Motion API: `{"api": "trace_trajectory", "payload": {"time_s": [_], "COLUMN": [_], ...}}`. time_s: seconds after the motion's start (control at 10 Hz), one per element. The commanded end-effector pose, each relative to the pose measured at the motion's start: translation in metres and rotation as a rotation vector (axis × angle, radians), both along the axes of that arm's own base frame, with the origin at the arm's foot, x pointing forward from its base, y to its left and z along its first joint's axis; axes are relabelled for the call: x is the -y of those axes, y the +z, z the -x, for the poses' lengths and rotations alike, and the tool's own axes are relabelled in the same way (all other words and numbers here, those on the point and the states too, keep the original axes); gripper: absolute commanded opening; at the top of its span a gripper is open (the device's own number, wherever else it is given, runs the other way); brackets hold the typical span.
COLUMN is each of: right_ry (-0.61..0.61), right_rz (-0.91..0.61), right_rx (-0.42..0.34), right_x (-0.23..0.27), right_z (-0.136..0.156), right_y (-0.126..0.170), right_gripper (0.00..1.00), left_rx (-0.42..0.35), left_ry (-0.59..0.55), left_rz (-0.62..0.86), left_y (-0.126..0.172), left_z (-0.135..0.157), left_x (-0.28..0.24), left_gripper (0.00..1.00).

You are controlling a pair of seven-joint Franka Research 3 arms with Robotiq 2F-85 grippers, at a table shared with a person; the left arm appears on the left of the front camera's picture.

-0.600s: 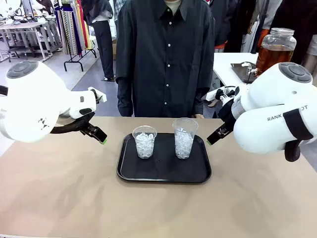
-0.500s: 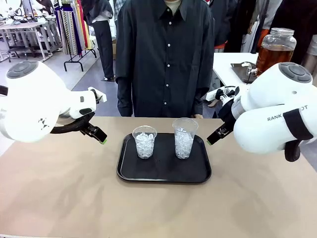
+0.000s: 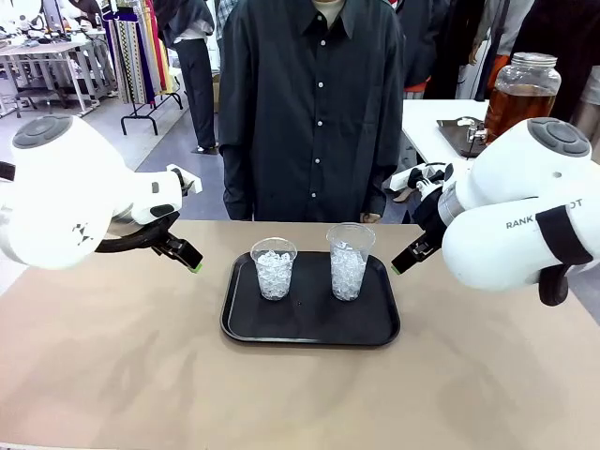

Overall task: Pour the drink into the iced cup.
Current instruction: Pick up the iced cup indicated by the human and present it to them.

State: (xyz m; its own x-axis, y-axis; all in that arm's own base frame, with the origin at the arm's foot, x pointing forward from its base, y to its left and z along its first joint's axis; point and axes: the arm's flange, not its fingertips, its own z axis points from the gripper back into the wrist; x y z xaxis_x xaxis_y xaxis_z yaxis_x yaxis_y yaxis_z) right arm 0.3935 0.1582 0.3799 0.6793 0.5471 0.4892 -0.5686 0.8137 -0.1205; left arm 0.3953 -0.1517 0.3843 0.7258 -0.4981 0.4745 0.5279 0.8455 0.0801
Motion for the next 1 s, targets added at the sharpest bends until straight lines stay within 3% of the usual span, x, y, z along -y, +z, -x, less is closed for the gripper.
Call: {"api": "trace_trajectory", "payload": {"time_s": [0.0, 0.5, 0.9], "right_ry": [-0.003, 0.001, 0.007], "right_rz": [-0.003, -0.008, -0.208], "right_rx": [0.002, -0.009, -0.060], "right_x": [0.001, 0.001, 0.022], "right_z": [0.000, -0.003, -0.015], "right_y": [0.001, 0.007, 0.074], "right_gripper": [1.00, 1.00, 1.00], "left_rx": [0.001, -0.010, -0.002], "left_ry": [-0.002, 0.000, 0.016], "left_rz": [-0.005, -0.001, 0.090], "left_y": [0.002, 0.006, 0.072], "left_z": [0.000, -0.001, -0.009], "left_x": [-0.001, 0.001, 0.007], "left_gripper": [1.00, 1.00, 1.00]}}
